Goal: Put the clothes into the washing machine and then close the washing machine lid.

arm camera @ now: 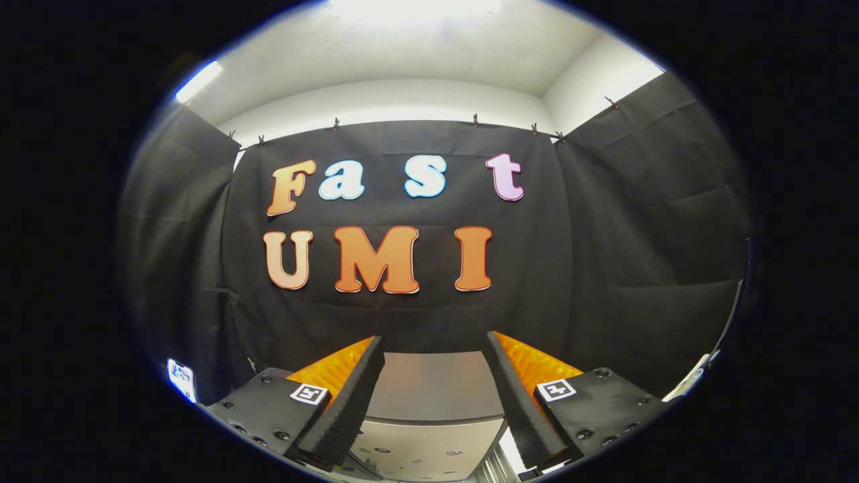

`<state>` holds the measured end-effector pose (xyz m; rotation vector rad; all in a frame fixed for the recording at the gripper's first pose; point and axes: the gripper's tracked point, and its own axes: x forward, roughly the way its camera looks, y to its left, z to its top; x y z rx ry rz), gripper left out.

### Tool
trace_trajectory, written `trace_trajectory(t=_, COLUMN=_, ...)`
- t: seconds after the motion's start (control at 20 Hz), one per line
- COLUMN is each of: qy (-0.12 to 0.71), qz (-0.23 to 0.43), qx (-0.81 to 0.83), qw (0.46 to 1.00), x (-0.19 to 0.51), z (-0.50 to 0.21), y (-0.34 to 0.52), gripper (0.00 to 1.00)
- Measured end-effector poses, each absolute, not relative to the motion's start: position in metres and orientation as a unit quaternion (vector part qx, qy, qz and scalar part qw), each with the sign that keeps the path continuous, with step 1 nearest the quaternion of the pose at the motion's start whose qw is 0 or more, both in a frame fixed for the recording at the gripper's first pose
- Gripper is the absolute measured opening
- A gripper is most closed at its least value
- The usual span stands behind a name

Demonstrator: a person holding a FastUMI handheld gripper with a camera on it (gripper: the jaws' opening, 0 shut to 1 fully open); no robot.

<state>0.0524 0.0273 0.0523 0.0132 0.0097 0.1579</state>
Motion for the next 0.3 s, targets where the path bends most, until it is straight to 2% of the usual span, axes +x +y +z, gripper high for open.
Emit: trace_trajectory(t=0.3, qy=0.016, qz=0.066, qx=0.02, qw=0.998, x=0.0375, z=0.0436, y=0.0165, gripper=0.97)
